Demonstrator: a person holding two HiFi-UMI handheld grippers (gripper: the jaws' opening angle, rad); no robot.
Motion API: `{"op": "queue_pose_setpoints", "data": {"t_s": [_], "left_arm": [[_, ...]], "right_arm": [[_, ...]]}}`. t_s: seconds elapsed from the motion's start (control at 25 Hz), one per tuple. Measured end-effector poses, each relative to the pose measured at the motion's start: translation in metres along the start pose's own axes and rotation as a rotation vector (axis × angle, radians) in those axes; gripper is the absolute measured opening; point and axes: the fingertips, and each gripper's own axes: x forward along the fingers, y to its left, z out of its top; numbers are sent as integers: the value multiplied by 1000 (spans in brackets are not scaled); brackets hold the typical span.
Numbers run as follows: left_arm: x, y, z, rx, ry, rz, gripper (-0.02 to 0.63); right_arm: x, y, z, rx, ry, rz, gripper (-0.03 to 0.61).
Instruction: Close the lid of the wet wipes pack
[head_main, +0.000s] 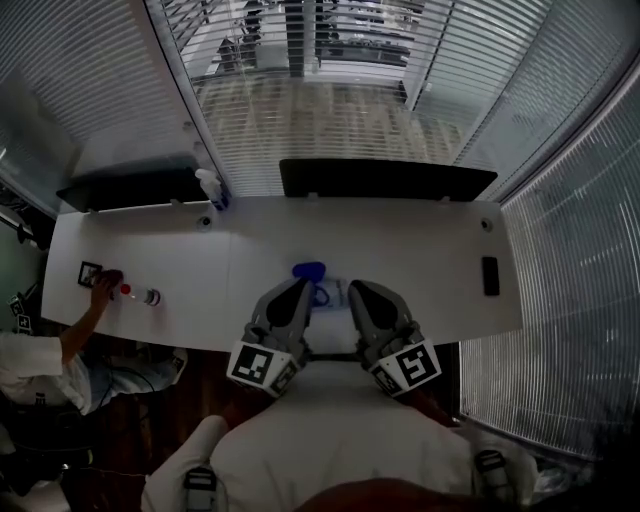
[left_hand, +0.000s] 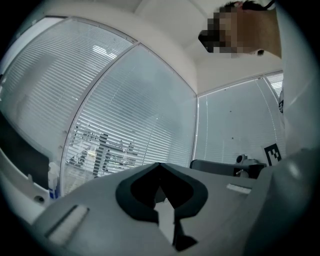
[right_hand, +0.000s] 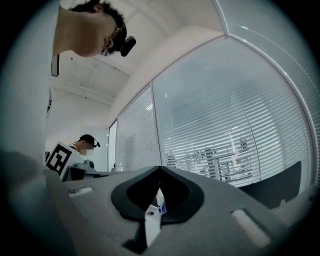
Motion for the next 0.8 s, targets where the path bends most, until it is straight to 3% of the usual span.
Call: {"op": "queue_pose_setpoints", "data": {"t_s": [0.8], "left_arm": [[12,32,-23,-31,91,63,-2]], "right_arm": [[23,-9,-33,-15,120,65,0]]}}
